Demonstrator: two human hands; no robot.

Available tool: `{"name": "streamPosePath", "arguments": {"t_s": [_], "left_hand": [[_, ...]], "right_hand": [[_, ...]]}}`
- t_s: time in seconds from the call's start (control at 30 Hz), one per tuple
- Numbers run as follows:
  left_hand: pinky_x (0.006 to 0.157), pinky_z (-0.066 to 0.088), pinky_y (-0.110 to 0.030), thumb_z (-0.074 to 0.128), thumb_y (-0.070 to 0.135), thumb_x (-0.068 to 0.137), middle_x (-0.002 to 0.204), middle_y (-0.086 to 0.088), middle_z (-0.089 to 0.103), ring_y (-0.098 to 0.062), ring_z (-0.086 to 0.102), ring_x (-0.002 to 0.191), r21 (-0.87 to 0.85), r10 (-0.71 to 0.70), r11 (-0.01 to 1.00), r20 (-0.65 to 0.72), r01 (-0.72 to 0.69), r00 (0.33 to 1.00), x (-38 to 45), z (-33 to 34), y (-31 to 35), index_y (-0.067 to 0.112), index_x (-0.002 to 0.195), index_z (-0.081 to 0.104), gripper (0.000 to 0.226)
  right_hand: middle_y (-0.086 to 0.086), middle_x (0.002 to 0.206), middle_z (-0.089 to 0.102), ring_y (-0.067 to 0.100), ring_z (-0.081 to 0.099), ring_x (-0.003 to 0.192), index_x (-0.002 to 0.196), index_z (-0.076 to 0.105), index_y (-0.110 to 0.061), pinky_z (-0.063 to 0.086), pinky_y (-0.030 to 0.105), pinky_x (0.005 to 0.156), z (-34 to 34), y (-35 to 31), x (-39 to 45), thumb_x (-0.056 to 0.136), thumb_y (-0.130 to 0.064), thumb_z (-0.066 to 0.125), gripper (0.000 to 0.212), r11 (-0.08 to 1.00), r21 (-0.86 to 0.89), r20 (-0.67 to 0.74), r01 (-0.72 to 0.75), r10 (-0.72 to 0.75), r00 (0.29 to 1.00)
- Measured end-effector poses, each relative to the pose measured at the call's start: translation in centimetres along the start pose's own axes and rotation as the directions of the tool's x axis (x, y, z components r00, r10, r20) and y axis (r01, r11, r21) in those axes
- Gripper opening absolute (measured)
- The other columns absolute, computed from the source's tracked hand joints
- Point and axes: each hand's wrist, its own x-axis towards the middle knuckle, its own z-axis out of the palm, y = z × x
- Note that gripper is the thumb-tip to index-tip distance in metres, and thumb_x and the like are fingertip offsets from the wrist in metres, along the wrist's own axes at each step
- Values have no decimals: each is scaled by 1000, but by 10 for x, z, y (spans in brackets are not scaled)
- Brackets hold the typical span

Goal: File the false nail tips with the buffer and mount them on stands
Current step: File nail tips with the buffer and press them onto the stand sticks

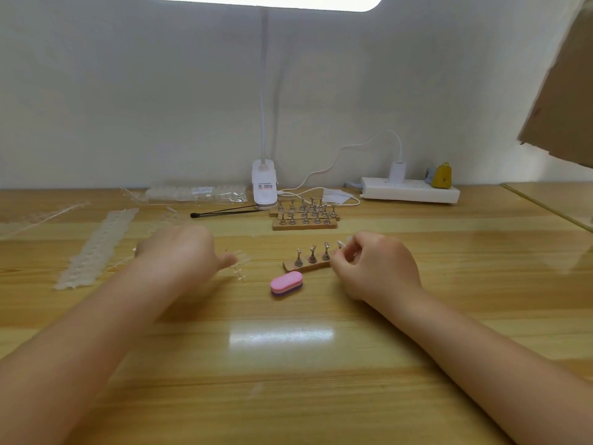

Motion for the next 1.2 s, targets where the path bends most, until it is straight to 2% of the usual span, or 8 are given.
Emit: {"name": "streamPosePath", "arguments": {"t_s": [0.3, 0.47, 0.53, 0.63, 0.77, 0.93, 1.07, 1.2], "left_hand": [[96, 41, -40, 41, 76, 81, 113, -9, 51, -30, 43, 115, 52, 102, 994, -16, -101, 995, -8, 17, 13, 22, 94, 65, 60], [97, 38, -37, 65, 64, 74, 125, -1, 52, -26, 42, 122, -188, 119, 972, -110, -138, 987, -4, 19, 12, 26, 124, 53, 64], [85, 45, -32, 75, 42, 77, 111, 7, 59, -18, 54, 108, -377, 161, 895, -224, -237, 961, -4, 24, 12, 25, 123, 48, 56], [64, 43, -19, 76, 17, 80, 84, 10, 64, -5, 61, 76, -649, 173, 661, -357, -377, 918, -11, 25, 19, 27, 117, 49, 47], [60, 50, -13, 83, 9, 71, 80, 4, 73, -4, 68, 70, -898, 206, 259, -308, -355, 929, -28, 23, 39, 35, 109, 49, 57], [58, 51, -17, 84, 8, 67, 79, 2, 73, -11, 71, 72, -947, 267, 144, -241, -286, 933, -40, 31, 52, 33, 112, 50, 62], [60, 55, -28, 85, 6, 65, 83, -5, 71, -19, 70, 71, -962, 243, 100, -223, -253, 944, -42, 36, 55, 32, 109, 53, 61], [59, 56, -26, 83, 19, 69, 79, -1, 72, -16, 71, 71, -976, 173, 60, -194, -207, 966, -43, 36, 55, 23, 112, 57, 50]], "right_hand": [[-12, 57, 48, 11, 48, 57, 75, 62, -22, 32, 25, 49, -1, -10, -12, 86, -37, 59, 19, 987, 22, -7, 161, -161, 987], [-13, 55, 44, 9, 44, 54, 78, 65, -20, 31, 25, 50, -2, -11, -13, 87, -36, 59, 19, 980, 31, -7, 197, -197, 980], [-13, 52, 44, 6, 43, 51, 75, 64, -21, 32, 25, 50, -3, -13, -14, 86, -36, 61, 19, 979, 96, -18, 180, -179, 984], [-11, 50, 47, 4, 42, 47, 69, 64, -20, 39, 26, 51, -4, -16, -14, 85, -34, 64, 20, 933, 348, -19, 93, -92, 996], [-10, 48, 52, 3, 45, 45, 75, 72, -16, 38, 19, 49, -4, -22, -14, 85, -33, 68, 20, 696, 704, 171, -138, 22, 985], [-10, 46, 56, 1, 43, 40, 75, 74, -20, 35, 13, 43, -1, -24, -16, 85, -23, 72, 10, 592, 789, 277, -163, -106, 955], [-5, 46, 53, 4, 41, 40, 72, 73, -18, 33, 15, 39, 0, -24, -14, 84, -15, 72, 12, 549, 803, 318, -232, -65, 946], [0, 49, 48, 8, 38, 42, 81, 72, -11, 33, 17, 41, -2, -24, -14, 86, -22, 70, 12, 561, 785, 334, -264, -24, 942]]}}
